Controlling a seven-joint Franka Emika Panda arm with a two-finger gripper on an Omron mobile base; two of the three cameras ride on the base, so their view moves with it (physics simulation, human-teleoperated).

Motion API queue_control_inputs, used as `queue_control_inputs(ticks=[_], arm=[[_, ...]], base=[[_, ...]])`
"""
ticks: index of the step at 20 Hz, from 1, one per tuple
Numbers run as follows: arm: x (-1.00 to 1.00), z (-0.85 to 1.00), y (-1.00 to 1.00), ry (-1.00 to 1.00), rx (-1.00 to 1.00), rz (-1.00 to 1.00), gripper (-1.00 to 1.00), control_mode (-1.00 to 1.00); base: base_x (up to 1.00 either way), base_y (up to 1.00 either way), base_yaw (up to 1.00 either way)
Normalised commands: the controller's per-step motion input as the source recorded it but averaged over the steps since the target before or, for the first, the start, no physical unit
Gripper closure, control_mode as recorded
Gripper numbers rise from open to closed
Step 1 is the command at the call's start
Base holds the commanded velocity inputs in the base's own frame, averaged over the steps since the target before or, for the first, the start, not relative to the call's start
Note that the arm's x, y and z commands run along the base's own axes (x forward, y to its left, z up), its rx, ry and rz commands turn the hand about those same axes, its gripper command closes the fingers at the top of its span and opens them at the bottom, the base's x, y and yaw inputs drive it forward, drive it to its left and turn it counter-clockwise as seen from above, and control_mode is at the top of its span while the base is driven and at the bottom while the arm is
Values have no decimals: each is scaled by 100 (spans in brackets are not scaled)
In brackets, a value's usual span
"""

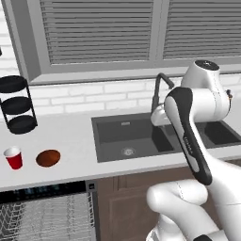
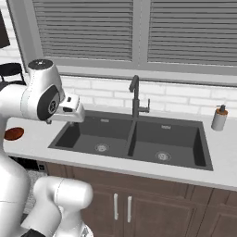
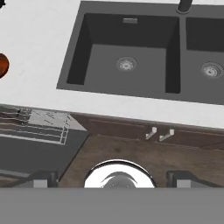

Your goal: Pick up the cup and bowl from the counter, place them in the dishwasher, and close the dishwasher door.

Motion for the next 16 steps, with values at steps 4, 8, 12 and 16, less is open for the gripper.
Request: queue_control_inputs(ticks=[4, 8, 12, 16], arm=[[0, 0, 0, 0, 0, 0, -100, 100], [0, 0, 0, 0, 0, 0, -100, 100], [0, 0, 0, 0, 0, 0, -100, 100], [0, 0, 0, 0, 0, 0, -100, 100]], base=[[-37, -5, 30], [-33, -28, 67], [-27, -44, 87], [-23, -49, 85]])
